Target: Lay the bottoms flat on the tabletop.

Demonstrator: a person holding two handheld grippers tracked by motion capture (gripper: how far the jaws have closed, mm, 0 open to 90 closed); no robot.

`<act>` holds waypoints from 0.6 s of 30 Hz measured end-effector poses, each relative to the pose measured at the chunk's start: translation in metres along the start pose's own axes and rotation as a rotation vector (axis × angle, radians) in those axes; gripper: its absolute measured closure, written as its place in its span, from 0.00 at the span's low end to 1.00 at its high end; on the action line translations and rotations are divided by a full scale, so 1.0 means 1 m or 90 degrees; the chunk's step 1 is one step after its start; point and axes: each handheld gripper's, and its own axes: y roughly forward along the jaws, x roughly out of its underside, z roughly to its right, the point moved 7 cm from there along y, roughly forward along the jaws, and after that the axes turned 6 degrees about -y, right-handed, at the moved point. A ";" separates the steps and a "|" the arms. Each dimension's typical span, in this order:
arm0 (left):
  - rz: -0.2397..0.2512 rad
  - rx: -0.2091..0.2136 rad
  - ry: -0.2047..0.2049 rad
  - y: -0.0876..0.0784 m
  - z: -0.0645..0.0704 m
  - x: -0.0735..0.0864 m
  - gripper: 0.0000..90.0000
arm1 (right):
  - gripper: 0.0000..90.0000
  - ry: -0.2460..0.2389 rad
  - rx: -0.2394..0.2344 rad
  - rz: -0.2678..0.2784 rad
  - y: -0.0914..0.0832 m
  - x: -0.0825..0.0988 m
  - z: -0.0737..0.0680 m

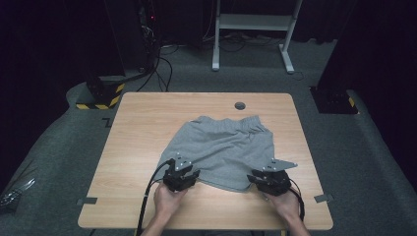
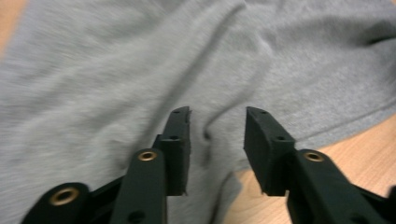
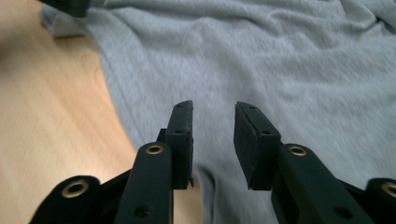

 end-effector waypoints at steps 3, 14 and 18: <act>-0.005 -0.012 -0.011 -0.005 -0.010 0.000 0.61 | 0.72 0.004 0.004 -0.013 0.014 -0.008 -0.002; -0.020 -0.064 -0.086 -0.012 -0.049 0.013 0.53 | 0.98 -0.031 -0.020 -0.090 0.052 0.003 -0.018; -0.027 -0.067 -0.087 -0.009 -0.051 0.013 0.52 | 1.00 -0.061 -0.041 -0.109 0.038 0.013 -0.027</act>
